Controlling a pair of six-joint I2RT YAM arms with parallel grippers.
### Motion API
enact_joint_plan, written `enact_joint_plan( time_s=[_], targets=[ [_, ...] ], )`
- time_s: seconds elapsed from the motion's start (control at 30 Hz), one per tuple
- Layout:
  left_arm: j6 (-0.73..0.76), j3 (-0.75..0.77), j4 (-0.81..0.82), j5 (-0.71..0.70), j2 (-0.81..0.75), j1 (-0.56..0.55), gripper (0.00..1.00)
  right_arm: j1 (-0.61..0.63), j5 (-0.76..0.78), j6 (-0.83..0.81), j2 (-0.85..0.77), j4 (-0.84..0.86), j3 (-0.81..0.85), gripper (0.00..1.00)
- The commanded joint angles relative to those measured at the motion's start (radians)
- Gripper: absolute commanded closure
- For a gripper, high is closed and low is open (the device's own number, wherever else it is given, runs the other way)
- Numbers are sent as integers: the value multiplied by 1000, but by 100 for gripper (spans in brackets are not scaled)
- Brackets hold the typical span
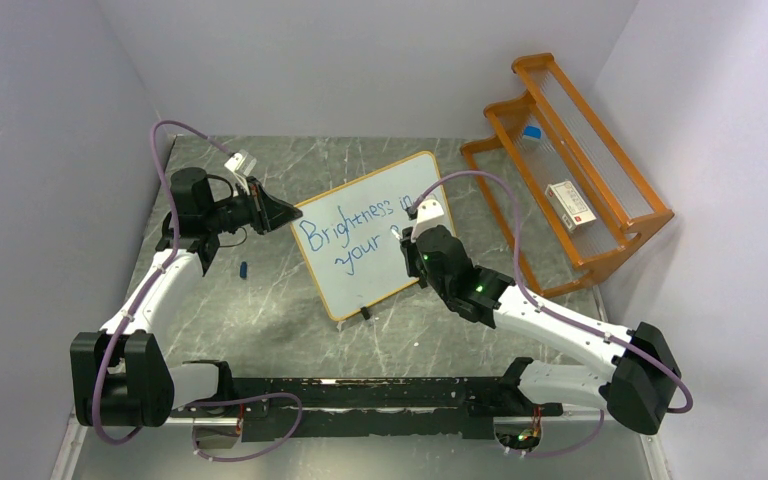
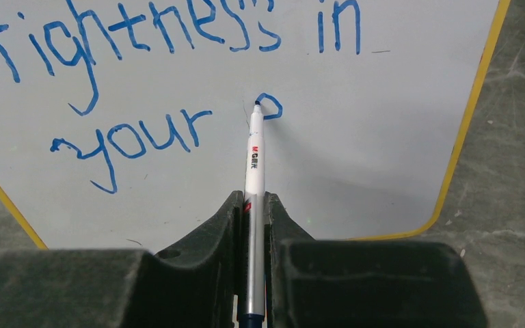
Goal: Write a sentence on the whiteboard
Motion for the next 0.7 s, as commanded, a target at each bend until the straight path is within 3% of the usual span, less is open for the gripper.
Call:
enact_joint_plan(
  time_s=[0.0,0.67],
  targets=[
    [71,-35,-138,-85,50,-23,95,-4,-32,17,-1,-47,-8,100],
    [73,-35,-139,-85,49,-23,95,-5,-12,30,-11,-111,-12,100]
  ],
)
